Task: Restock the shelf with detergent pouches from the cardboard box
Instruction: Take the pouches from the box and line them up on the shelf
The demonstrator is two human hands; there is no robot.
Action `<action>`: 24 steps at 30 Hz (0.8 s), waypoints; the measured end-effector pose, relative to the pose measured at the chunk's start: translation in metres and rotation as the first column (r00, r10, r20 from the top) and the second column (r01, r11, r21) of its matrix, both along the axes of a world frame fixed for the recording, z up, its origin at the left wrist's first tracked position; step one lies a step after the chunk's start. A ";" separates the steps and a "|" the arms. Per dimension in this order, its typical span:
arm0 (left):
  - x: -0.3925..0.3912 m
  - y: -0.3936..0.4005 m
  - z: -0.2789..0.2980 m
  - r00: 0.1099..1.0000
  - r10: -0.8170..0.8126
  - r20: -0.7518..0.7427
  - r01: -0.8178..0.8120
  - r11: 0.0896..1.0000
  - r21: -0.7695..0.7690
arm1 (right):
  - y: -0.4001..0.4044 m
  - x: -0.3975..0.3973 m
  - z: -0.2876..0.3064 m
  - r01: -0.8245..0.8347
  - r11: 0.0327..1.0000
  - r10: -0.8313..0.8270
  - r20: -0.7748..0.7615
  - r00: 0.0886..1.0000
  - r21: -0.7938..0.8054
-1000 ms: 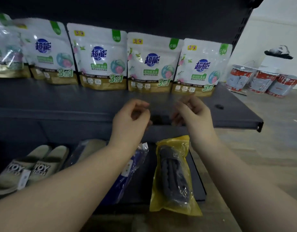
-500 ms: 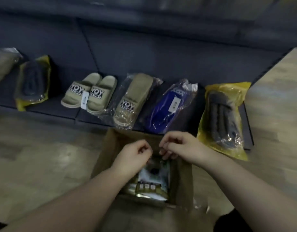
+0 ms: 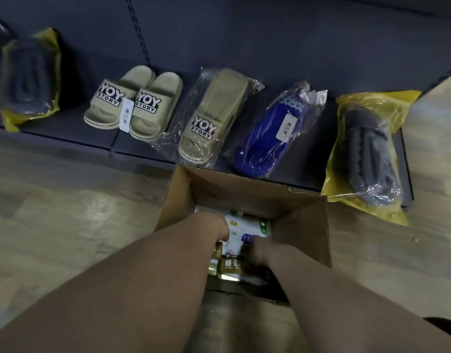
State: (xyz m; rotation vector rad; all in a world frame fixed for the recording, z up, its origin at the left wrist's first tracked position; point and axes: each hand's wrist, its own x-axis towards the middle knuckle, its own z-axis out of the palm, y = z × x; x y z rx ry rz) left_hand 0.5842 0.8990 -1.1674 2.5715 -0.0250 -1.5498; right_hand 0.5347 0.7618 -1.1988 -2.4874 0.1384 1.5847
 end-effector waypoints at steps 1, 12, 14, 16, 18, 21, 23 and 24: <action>0.002 -0.003 -0.004 1.000 -0.012 -0.011 0.013 1.000 0.003 | 0.000 0.000 -0.008 0.022 1.000 -0.022 -0.026 0.999 -0.002; -0.018 -0.006 -0.067 0.764 0.594 -0.251 -0.630 0.770 -0.096 | -0.011 -0.005 -0.044 0.255 0.967 -0.255 -0.030 0.967 0.013; -0.017 -0.008 -0.070 0.648 0.708 -0.282 -0.752 0.653 -0.090 | -0.011 -0.003 -0.044 0.282 0.959 -0.281 -0.033 0.959 0.032; -0.015 -0.010 -0.072 0.583 0.757 -0.296 -0.808 0.578 -0.115 | -0.011 0.000 -0.044 0.323 0.945 -0.322 -0.014 0.946 0.050; -0.014 -0.012 -0.074 0.558 0.760 -0.332 -0.827 0.544 -0.143 | -0.010 0.004 -0.040 0.365 0.928 -0.367 0.008 0.930 0.073; -0.014 -0.011 -0.072 0.575 0.730 -0.369 -0.810 0.571 -0.134 | -0.005 0.009 -0.032 0.426 0.896 -0.433 0.029 0.901 0.127; -0.014 -0.010 -0.060 0.625 0.704 -0.337 -0.774 0.615 -0.151 | -0.006 0.010 -0.028 0.490 0.859 -0.502 0.058 0.863 0.148; -0.014 -0.008 -0.050 0.647 0.696 -0.312 -0.758 0.631 -0.166 | -0.007 0.011 -0.025 0.529 0.833 -0.544 0.063 0.837 0.165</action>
